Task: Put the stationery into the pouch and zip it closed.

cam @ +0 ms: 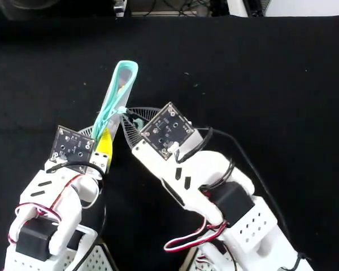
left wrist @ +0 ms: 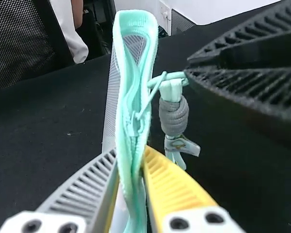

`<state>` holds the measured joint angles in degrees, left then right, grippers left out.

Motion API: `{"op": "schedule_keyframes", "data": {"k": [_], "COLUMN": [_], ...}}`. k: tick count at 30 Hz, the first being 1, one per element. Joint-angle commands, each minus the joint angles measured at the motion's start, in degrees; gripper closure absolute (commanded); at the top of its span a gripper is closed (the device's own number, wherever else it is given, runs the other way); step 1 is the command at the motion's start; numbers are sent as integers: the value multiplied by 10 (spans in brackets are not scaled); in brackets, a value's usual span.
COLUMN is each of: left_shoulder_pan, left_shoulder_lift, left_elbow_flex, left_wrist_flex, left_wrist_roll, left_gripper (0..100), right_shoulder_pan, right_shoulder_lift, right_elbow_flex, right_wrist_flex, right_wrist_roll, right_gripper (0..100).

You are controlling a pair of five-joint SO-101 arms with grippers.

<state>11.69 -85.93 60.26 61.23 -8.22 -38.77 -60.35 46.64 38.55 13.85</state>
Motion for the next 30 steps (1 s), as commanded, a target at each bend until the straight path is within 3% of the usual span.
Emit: {"op": "schedule_keyframes", "data": {"k": [1, 5, 19, 30], "left_shoulder_pan": [-11, -11, -11, -11], "left_shoulder_lift": [10, 10, 10, 10], "left_elbow_flex": [18, 18, 19, 20], "left_wrist_flex": [0, 0, 0, 0], "left_wrist_roll": [1, 1, 1, 0], "left_gripper": [970, 970, 970, 970], "right_shoulder_pan": [7, -2, -3, -3], "right_shoulder_lift": [4, 5, 81, 63], "right_elbow_flex": [-14, 5, -30, -51], "right_wrist_flex": [-8, -12, -28, -26], "right_wrist_roll": [1, 1, 2, 6], "right_gripper": [926, 837, 837, 948]}}
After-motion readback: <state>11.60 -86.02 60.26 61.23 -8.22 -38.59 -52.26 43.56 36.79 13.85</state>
